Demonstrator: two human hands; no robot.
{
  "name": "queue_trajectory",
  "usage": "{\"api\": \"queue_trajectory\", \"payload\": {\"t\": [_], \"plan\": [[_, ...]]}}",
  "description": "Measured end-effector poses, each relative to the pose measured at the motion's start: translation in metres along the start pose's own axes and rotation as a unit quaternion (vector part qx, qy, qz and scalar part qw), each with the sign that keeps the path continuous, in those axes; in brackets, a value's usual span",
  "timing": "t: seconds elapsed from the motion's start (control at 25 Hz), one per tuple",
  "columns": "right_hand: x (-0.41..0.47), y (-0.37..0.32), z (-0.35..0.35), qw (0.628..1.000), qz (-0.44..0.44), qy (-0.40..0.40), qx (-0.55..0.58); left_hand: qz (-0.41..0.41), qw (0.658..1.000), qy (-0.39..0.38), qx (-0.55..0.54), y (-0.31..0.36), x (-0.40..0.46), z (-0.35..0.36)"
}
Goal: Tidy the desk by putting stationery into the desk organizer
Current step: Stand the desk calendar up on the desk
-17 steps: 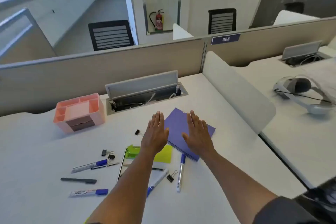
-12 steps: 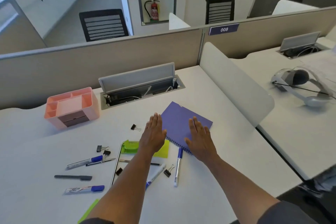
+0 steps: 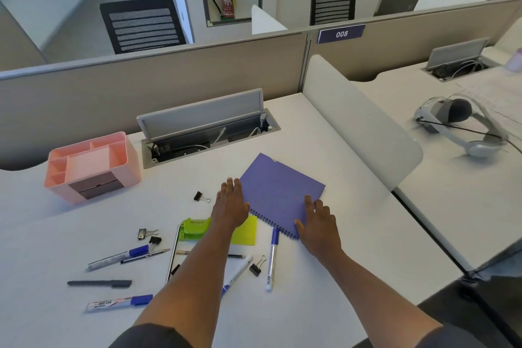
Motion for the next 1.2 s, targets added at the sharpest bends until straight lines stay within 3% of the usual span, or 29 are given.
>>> {"api": "queue_trajectory", "payload": {"t": [0.24,0.36,0.64,0.8,0.96,1.2], "plan": [[0.001,0.015,0.011,0.986,0.106,-0.052,0.116,-0.010,1.000,-0.015,-0.006,-0.001,0.012,0.008],[-0.001,0.019,0.011,0.973,0.146,-0.028,0.175,-0.020,1.000,-0.014,-0.016,0.001,0.015,0.012],[-0.008,0.031,0.026,0.882,0.302,-0.024,0.362,-0.074,0.995,0.006,-0.070,-0.004,0.027,0.007],[-0.005,0.034,0.028,0.854,0.313,-0.026,0.414,-0.102,0.988,0.002,-0.115,-0.007,0.034,-0.003],[0.002,0.034,0.014,0.853,0.286,0.017,0.436,-0.113,0.984,-0.003,-0.139,-0.004,0.034,-0.011],[0.022,0.042,-0.010,0.815,0.277,0.053,0.507,-0.139,0.968,0.032,-0.205,-0.002,0.034,-0.029]]}}
Point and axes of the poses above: each hand's wrist, its own x-axis towards the middle knuckle, its own z-axis out of the palm, y = z × x, the point moved 10 cm from there along x, towards the middle knuckle, and after that the axes turned 2 degrees about z, right-handed, at the moved point
